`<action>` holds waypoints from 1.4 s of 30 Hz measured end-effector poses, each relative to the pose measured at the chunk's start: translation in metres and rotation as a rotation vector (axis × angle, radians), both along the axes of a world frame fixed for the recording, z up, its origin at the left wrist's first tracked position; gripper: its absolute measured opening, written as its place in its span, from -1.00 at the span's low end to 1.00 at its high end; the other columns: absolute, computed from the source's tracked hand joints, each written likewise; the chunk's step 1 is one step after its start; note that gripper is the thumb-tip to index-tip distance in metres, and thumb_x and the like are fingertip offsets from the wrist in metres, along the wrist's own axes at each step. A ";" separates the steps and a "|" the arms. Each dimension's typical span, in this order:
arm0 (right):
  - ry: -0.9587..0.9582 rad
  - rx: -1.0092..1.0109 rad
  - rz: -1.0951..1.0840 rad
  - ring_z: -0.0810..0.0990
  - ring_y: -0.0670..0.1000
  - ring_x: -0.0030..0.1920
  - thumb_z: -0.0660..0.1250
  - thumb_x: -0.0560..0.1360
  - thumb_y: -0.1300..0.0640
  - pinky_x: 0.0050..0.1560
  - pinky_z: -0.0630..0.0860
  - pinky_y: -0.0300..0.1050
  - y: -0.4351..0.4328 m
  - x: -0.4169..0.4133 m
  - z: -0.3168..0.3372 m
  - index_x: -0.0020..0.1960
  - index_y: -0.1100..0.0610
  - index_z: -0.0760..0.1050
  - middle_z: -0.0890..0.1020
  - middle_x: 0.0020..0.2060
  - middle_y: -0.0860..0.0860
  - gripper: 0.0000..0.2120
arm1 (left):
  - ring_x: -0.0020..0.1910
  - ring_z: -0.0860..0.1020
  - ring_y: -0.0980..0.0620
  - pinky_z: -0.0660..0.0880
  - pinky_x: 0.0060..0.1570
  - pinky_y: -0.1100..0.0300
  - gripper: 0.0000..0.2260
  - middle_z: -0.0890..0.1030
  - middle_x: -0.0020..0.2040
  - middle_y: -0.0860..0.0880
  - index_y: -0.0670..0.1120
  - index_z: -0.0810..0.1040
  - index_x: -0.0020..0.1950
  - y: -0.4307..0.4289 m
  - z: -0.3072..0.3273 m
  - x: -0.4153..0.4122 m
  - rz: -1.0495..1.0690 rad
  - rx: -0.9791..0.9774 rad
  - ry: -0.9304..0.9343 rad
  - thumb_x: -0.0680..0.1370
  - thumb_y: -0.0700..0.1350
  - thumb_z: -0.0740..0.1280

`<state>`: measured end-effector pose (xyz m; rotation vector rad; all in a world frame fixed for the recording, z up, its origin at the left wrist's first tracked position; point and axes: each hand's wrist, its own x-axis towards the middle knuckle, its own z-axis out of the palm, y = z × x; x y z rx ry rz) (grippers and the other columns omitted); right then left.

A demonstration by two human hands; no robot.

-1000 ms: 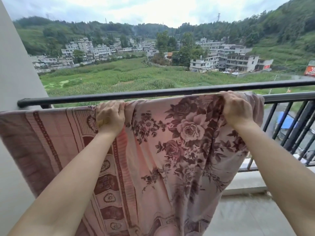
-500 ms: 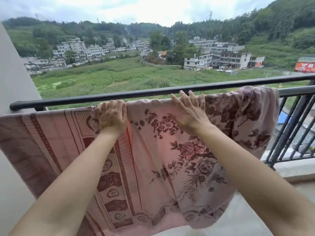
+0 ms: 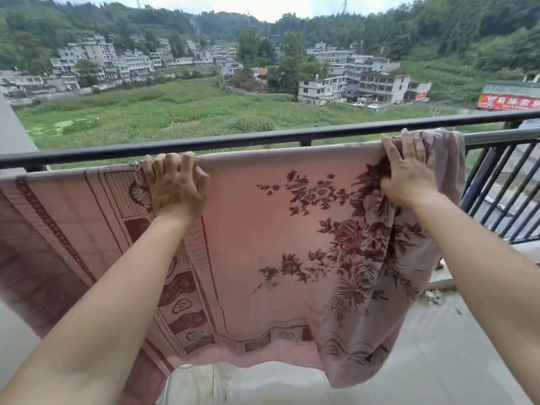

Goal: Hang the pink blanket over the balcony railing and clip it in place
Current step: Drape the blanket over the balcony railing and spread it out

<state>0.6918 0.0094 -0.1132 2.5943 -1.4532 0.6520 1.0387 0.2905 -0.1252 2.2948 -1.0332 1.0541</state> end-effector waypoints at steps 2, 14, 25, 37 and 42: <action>-0.006 -0.042 0.037 -0.18 0.13 0.60 0.30 0.42 0.07 0.55 -0.19 0.22 -0.003 -0.009 -0.007 0.59 -0.15 -0.15 -0.11 0.61 0.08 -0.10 | 0.21 0.32 -0.23 0.02 0.44 -0.21 -0.59 0.39 0.15 -0.20 -0.14 0.33 0.28 0.003 -0.005 -0.003 -0.026 0.039 -0.027 0.48 0.00 0.13; -0.602 -0.011 0.061 -0.03 0.21 0.56 0.34 0.49 -0.02 0.51 0.00 0.21 -0.039 -0.057 -0.038 0.60 0.01 -0.18 -0.07 0.58 0.19 -0.10 | 0.54 0.03 -0.25 -0.08 0.48 -0.23 -0.46 0.15 0.53 -0.28 -0.10 0.27 0.48 -0.072 -0.006 -0.110 -0.007 -0.150 0.236 0.56 0.13 0.03; -0.546 0.967 0.371 0.70 0.03 -0.01 0.54 0.25 -0.32 -0.08 0.62 -0.15 -0.126 -0.179 -0.047 0.11 0.08 0.63 0.73 -0.06 0.02 -0.39 | 0.28 0.36 -0.11 0.30 0.23 -0.06 -0.57 0.39 0.28 -0.13 -0.05 0.42 0.32 -0.240 -0.034 -0.314 -0.402 -0.003 -0.069 0.52 0.12 0.29; -0.540 1.447 0.708 0.67 0.22 -0.01 0.14 0.52 -0.41 -0.01 0.64 0.04 -0.189 -0.223 0.012 0.27 0.11 0.56 0.67 0.03 0.19 -0.34 | 0.05 0.50 -0.14 0.30 0.06 0.05 -0.83 0.61 0.02 -0.08 -0.12 0.65 0.10 -0.332 0.048 -0.340 -0.397 -0.253 -0.075 0.56 -0.23 0.31; -0.662 1.125 0.693 0.74 0.11 -0.12 0.38 0.47 -0.26 -0.20 0.66 -0.10 -0.222 -0.211 0.073 -0.07 0.10 0.73 0.74 -0.11 0.14 -0.58 | -0.06 0.56 -0.08 0.47 -0.05 0.07 -0.77 0.63 -0.05 -0.06 -0.10 0.64 0.07 -0.377 0.087 -0.341 -0.476 -0.491 0.273 0.64 -0.09 0.20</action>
